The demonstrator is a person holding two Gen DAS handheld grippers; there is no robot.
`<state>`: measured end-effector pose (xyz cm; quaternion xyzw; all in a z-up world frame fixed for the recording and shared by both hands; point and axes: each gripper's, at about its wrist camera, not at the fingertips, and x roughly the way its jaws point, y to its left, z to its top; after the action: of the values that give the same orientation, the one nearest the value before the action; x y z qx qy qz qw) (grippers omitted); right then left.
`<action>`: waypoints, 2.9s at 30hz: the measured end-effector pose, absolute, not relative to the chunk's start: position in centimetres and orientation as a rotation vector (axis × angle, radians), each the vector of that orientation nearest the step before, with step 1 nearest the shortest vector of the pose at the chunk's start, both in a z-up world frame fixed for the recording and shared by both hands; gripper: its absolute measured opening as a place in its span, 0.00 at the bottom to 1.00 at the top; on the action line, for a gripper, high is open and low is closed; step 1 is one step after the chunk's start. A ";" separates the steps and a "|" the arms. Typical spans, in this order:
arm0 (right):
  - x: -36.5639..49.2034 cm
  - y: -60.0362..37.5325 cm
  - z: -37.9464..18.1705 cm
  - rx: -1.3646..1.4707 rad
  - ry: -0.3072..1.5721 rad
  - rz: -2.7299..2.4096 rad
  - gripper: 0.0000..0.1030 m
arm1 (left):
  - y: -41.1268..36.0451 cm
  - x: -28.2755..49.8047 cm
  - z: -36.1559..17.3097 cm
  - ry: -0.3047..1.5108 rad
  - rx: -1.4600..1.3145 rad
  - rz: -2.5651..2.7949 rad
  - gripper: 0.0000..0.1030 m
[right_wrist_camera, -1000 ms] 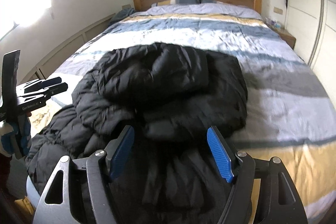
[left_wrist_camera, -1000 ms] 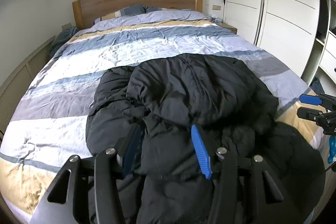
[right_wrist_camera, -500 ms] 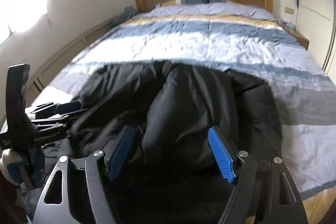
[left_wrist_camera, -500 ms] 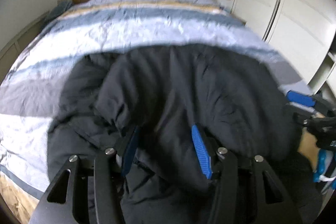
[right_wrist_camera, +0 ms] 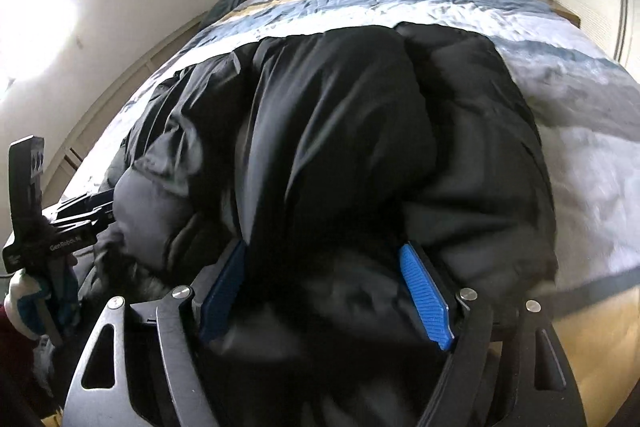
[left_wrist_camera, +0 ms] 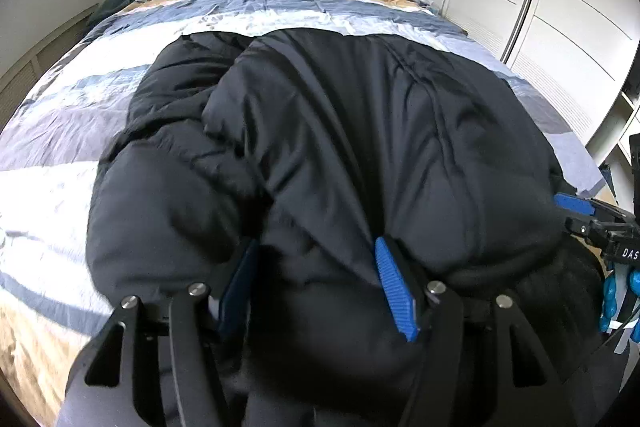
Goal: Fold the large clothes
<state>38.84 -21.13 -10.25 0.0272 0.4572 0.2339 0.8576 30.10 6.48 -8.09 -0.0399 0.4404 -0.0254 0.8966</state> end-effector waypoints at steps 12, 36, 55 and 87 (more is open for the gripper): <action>31.2 -23.9 -7.2 -0.040 0.951 0.416 0.75 | 7.4 22.0 -5.0 0.922 -0.051 -0.039 0.57; 14.8 -40.3 -6.6 0.216 0.966 0.230 0.99 | 24.1 1.0 -3.9 0.943 -0.334 0.133 0.62; 17.2 -40.6 -13.8 0.403 1.151 0.349 1.00 | 31.2 0.1 -14.6 0.986 -1.028 -0.073 0.62; 16.0 -37.7 -12.6 0.476 1.084 0.666 0.14 | 23.5 -0.9 -11.0 0.915 -1.001 -0.139 0.10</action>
<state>15.95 -37.70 -12.60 0.2203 0.5014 0.3081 0.7779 -0.93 23.51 -10.97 -0.4626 0.4230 -0.0643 0.7765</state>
